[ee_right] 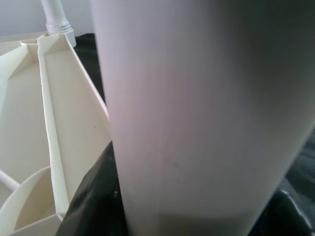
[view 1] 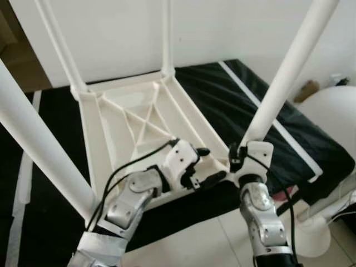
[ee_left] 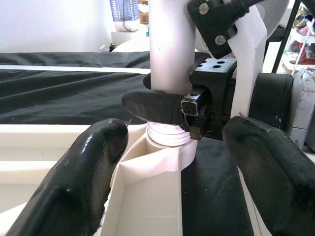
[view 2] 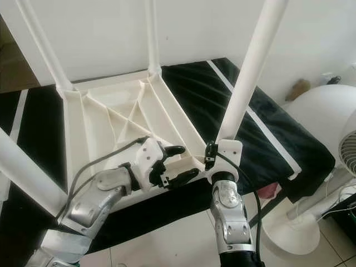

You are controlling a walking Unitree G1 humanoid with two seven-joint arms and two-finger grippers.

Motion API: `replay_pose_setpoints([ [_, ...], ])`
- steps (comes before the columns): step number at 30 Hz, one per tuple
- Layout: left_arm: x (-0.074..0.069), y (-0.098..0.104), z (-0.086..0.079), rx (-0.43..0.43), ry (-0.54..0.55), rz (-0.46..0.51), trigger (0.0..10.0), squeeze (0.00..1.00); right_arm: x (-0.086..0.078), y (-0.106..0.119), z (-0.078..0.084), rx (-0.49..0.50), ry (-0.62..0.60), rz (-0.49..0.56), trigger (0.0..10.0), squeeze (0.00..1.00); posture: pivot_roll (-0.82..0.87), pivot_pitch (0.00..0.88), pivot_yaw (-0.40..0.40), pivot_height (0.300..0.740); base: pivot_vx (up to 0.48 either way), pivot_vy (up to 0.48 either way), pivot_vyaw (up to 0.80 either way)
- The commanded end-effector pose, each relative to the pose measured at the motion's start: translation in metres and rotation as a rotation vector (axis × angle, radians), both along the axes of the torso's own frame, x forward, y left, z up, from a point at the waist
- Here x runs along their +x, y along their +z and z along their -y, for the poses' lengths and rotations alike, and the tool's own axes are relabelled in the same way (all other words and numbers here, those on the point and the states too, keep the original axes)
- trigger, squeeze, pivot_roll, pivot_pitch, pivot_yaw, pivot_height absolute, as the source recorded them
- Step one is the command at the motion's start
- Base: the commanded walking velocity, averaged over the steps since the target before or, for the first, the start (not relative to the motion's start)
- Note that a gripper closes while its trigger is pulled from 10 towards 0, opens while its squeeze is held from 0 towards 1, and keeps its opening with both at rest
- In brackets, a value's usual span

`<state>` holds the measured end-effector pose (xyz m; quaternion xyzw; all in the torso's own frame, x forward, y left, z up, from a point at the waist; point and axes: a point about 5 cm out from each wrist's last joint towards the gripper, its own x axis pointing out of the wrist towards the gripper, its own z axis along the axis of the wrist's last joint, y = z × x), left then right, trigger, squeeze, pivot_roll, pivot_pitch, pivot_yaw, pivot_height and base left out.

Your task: Building children table

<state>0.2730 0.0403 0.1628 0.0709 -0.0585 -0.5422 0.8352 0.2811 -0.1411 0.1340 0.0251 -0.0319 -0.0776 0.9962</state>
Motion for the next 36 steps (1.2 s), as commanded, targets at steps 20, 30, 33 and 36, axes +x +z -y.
replay_pose_setpoints([
  [20,-0.009,0.001,0.011,-0.037,-0.057,0.003,10.0,0.0,-0.004,0.002,0.009,0.032,0.055,0.029,10.0,1.0,-0.09,0.016,-0.029,0.74,0.0,0.0,0.0],
  [30,-0.01,-0.002,-0.003,-0.035,-0.011,0.005,10.0,0.0,-0.02,-0.002,0.015,0.058,0.149,0.026,10.0,0.0,-0.09,0.017,-0.028,0.74,0.0,0.0,0.0],
  [33,-0.009,-0.004,-0.005,-0.032,-0.007,0.005,10.0,0.0,-0.022,-0.002,0.016,0.045,0.156,0.027,10.0,0.0,-0.09,0.02,-0.023,0.74,0.0,0.0,0.0],
  [36,-0.009,-0.005,-0.009,-0.028,-0.001,0.001,10.0,0.0,-0.025,-0.003,0.018,0.03,0.156,0.027,10.0,0.0,-0.1,0.027,-0.016,0.74,0.0,0.0,0.0],
])
